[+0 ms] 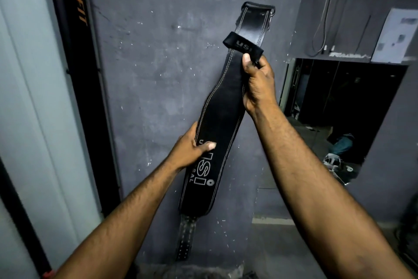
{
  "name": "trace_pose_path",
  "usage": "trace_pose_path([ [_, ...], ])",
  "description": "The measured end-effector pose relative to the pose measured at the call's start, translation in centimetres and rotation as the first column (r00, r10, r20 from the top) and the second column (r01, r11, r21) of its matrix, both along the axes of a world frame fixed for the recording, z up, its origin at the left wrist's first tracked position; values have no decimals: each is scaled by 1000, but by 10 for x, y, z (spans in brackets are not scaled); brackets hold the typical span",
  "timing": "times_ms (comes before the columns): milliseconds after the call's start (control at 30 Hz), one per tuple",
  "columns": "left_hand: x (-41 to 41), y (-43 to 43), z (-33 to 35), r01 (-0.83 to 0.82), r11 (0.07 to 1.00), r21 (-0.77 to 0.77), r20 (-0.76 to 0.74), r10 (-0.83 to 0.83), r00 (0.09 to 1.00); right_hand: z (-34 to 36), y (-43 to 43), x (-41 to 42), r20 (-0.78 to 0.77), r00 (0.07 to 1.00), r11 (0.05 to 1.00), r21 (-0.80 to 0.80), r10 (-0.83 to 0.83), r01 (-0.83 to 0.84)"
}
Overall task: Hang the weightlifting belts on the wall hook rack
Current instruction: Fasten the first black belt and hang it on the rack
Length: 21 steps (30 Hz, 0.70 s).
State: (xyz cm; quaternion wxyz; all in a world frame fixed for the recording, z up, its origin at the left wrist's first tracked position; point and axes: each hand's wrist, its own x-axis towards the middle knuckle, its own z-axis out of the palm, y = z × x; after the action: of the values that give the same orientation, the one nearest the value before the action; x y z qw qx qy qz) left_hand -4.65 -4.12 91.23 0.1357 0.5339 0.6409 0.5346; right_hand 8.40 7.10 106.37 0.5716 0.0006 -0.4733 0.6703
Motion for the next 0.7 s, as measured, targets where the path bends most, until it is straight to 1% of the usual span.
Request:
trace_pose_path([
  [67, -4, 1, -15, -57, 997, -48, -30, 55, 998, 2, 2, 1, 0, 1000, 1000, 10, -15, 15],
  [100, -4, 3, -19, -106, 993, -49, -31, 105, 994, 3, 2, 2, 2, 1000, 1000, 13, -24, 24],
  [167, -4, 6, -23, -146, 989, -31, -19, 145, 989, 5, 5, 3, 6, 999, 999, 27, -33, 33],
  [233, -6, 7, -27, -80, 996, -37, -7, 80, 997, 10, 6, 5, 12, 999, 998, 50, -40, 39],
  [300, -11, 8, -37, -24, 996, -86, -15, 23, 1000, 13, 7, 5, 15, 999, 997, 70, -45, 44],
  [433, -13, 10, -49, -110, 990, -93, 9, 111, 994, 11, 3, 2, 39, 998, 996, 71, -59, 56],
  [467, -13, 10, -50, -106, 990, -87, 17, 108, 994, 10, 1, 2, 48, 997, 996, 70, -65, 61],
  [533, -16, 8, -57, -22, 993, -114, 7, 23, 1000, 9, -1, 1, 71, 995, 995, 68, -71, 66],
  [600, -19, 3, -71, 53, 974, -218, -45, -65, 997, 13, -6, 2, 83, 994, 996, 62, -74, 69],
  [633, -22, 0, -81, 53, 964, -261, -66, -73, 995, 17, -9, 4, 83, 994, 996, 58, -69, 64],
  [700, -25, -4, -100, 18, 966, -257, -65, -35, 997, 29, -11, 10, 50, 999, 1000, 24, -9, 8],
])
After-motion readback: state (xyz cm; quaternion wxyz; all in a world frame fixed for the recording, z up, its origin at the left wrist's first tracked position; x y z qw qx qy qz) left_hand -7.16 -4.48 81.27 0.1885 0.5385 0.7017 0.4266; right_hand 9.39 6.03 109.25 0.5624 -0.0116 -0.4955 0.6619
